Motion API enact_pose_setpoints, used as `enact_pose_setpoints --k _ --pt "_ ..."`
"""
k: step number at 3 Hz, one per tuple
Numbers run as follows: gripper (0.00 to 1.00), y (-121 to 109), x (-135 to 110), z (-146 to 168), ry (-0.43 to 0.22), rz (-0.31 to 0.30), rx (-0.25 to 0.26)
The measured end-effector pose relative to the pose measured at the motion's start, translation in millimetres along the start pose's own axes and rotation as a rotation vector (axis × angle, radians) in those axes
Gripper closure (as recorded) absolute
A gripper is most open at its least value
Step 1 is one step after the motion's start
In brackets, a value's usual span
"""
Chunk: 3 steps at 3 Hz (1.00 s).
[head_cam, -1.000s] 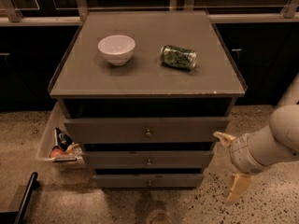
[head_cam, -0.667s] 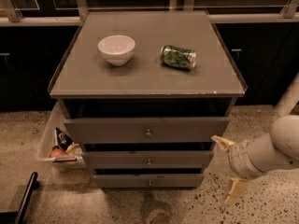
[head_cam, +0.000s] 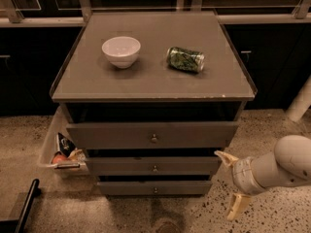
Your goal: Open bottom drawer
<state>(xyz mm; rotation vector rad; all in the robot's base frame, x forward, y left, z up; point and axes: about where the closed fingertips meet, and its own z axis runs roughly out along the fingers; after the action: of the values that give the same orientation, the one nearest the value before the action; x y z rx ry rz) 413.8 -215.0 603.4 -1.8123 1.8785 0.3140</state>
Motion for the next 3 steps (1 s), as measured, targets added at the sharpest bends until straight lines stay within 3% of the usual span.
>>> enact_pose_setpoints --k 1,2,3 --pt "0.0 0 30 38 0.008 0.067 -0.036" --pt "0.0 11 58 96 -0.032 0.119 -0.104" --pt "0.0 12 63 103 -0.034 0.126 -0.1"
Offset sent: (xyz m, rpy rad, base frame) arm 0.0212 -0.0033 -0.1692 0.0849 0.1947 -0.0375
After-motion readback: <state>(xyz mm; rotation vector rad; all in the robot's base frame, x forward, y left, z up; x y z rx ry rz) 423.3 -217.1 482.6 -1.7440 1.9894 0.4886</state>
